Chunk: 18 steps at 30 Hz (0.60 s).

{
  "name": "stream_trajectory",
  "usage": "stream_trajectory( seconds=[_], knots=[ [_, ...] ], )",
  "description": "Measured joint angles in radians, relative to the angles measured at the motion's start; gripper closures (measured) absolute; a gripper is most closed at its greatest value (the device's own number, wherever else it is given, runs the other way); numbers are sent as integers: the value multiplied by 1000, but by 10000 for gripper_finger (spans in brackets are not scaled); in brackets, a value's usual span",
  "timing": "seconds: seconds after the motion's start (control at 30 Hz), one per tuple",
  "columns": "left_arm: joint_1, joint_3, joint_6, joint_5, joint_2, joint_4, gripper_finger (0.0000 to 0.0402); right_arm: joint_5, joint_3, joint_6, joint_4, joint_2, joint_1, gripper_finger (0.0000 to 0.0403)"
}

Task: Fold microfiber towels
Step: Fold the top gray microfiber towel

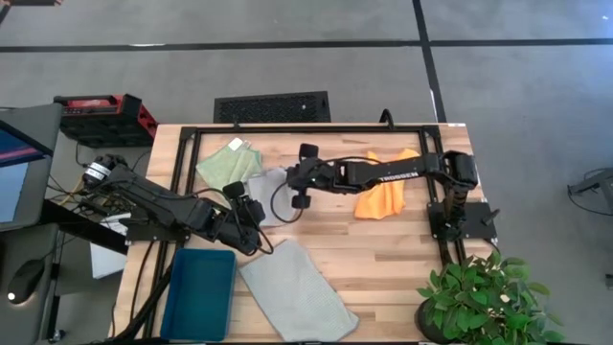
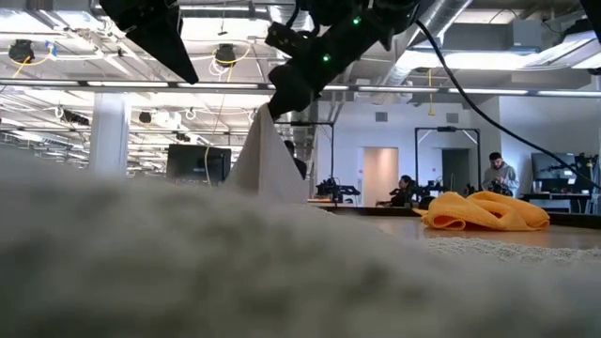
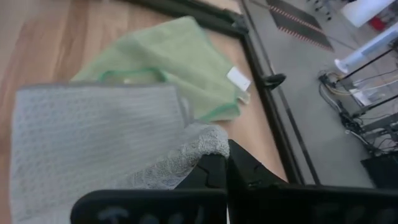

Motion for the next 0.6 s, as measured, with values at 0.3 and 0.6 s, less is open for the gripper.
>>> stream_trajectory(
  seconds=[0.3,0.6],
  knots=[
    [0,0,7,0,0,-1,236,-72,1,4,116,23,-28,400],
    [0,0,0,-1,0,-22,236,-79,59,-1,176,177,-10,396]
  ],
)
